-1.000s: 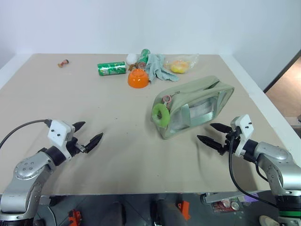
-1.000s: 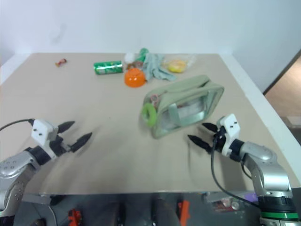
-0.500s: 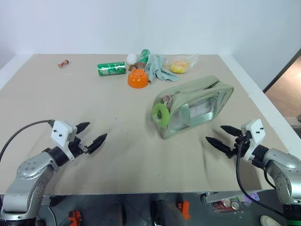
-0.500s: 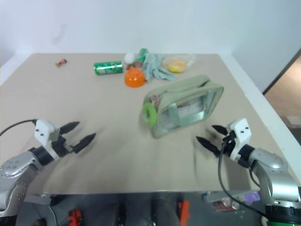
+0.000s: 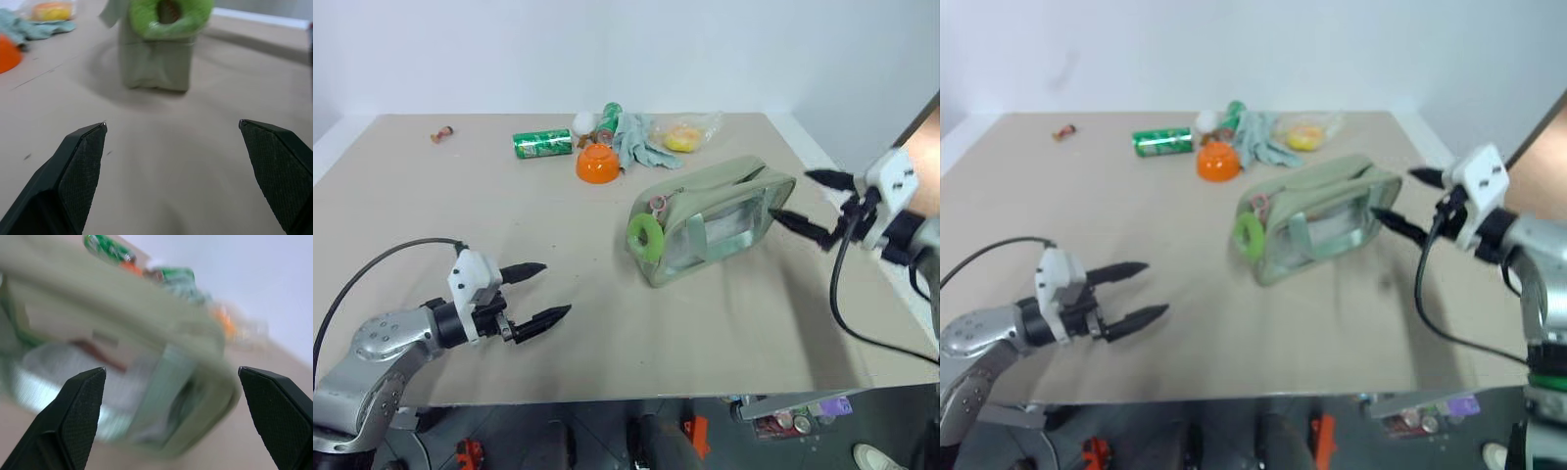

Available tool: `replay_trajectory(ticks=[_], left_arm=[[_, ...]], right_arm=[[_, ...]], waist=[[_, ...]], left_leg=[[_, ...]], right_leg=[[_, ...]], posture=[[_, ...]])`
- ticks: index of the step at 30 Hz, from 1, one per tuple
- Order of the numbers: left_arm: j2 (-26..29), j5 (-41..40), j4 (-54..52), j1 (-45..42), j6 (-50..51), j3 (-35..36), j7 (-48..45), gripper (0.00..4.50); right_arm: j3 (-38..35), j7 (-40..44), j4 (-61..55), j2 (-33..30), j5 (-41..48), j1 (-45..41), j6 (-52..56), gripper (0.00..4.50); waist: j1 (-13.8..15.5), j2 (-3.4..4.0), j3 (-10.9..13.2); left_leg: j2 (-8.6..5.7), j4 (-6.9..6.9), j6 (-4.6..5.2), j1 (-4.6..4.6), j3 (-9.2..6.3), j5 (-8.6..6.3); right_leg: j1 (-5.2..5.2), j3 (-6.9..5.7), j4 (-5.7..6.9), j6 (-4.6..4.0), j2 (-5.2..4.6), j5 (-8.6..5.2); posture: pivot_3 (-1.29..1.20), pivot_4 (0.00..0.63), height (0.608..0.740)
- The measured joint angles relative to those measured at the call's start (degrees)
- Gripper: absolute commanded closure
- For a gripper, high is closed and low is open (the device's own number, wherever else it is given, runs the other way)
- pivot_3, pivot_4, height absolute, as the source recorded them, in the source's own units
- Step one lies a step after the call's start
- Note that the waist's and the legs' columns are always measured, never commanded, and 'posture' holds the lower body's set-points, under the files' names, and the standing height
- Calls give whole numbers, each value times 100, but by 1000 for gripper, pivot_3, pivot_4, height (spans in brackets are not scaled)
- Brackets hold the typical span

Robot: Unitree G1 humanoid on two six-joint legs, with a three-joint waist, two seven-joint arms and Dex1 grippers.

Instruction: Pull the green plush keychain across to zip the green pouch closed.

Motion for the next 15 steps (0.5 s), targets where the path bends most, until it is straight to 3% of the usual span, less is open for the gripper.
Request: replay_trajectory(ticks=[6, 8, 11, 15], left_arm=[[28, -66, -105, -333, 137, -96, 94, 10], [25, -61, -118, -329, 138, -105, 162, 10], [28, -41, -164, -137, 134, -75, 229, 0], [27, -35, -211, 12, 133, 28, 361, 0]], right_arm=[[1148, 1036, 2888, 208, -1071, -2104, -1453, 0], [1249, 1164, 3562, 266, -1296, -2426, -1867, 0], [1395, 1492, 4425, 361, -1566, -2823, -2374, 763], [1373, 1914, 4629, 379, -1611, -2917, -2618, 2160]], waist=[[-5, 13, 8], [-3, 12, 8], [-2, 14, 9], [-1, 17, 11]], left_leg=[[-7, -7, 7, -13, 11, -5], [0, -9, 10, -14, 6, -10], [1, -13, 11, -18, 7, -15], [1, -11, 11, -16, 8, -15]], right_leg=[[-12, 11, -1, 18, 4, 12], [-11, 8, -1, 16, 2, 4], [-15, 10, -1, 14, -3, -3], [-13, 10, -1, 17, -18, -1]], posture=[[0, 150, 740], [0, 150, 740], [0, 150, 740], [0, 150, 740]])
